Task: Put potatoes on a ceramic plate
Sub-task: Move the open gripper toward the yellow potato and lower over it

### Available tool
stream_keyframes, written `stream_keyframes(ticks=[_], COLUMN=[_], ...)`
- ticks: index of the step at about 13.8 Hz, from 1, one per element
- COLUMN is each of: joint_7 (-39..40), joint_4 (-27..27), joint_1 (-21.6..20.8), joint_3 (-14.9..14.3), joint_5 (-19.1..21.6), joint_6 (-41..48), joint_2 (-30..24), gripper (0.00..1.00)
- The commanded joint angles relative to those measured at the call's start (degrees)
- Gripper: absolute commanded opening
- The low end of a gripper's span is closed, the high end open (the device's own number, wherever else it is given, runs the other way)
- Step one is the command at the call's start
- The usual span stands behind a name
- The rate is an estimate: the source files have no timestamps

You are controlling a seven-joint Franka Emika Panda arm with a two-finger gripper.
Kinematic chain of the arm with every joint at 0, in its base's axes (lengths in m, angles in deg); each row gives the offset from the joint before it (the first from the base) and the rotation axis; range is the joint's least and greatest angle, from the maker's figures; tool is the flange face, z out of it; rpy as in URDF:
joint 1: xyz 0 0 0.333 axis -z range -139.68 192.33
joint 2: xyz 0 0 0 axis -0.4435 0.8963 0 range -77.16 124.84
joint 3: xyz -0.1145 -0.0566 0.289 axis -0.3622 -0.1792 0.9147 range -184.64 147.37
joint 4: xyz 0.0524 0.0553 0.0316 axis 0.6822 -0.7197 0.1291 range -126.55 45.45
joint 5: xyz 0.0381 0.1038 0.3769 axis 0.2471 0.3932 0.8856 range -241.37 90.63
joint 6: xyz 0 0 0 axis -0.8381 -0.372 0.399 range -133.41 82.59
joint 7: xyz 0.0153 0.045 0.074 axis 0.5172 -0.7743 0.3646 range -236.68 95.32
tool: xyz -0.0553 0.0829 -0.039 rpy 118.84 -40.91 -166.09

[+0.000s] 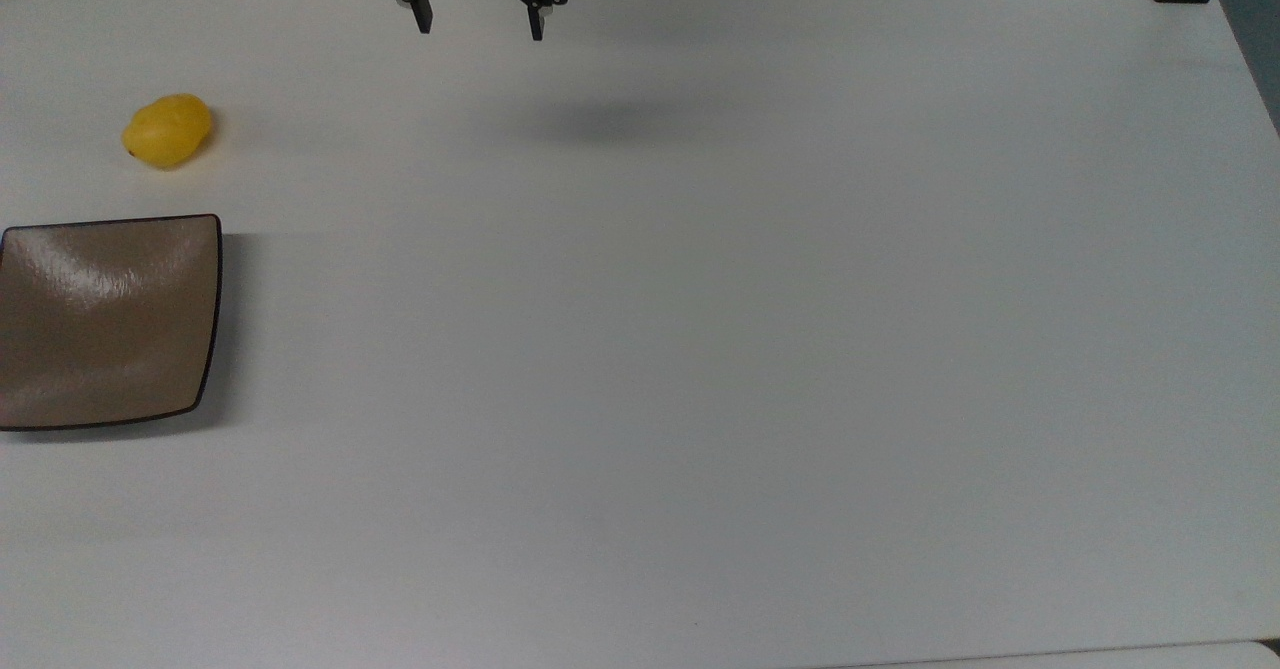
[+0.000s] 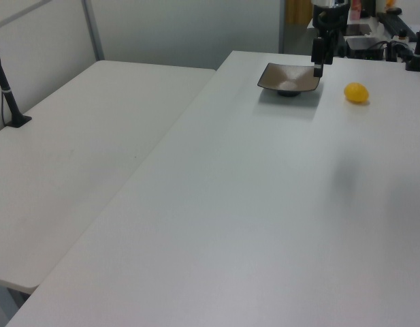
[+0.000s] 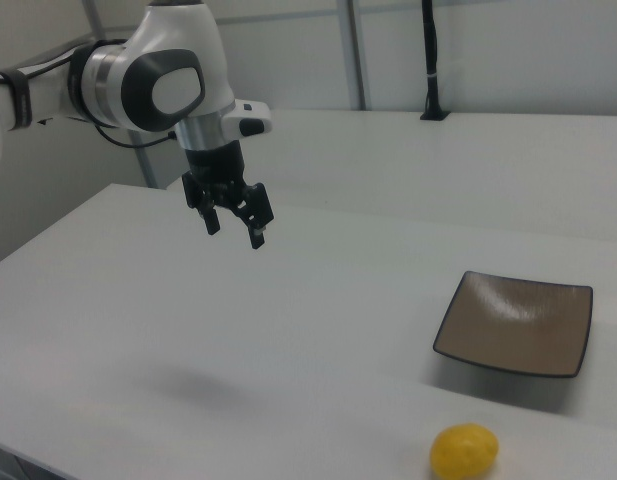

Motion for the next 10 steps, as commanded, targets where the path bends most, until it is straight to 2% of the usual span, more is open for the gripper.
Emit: stream_keyframes(ticks=[1,10], joint_7=[2.0,2.1], joint_4=[-2.7,-2.2], joint_1=[-0.4,1.7], joint_3=[-0.9,-1.0], joint_5=[-3.4,-3.5], joint_6=[-5.2,-5.5], joint_2=[-0.9,-1.7], gripper=[1.0,1.0])
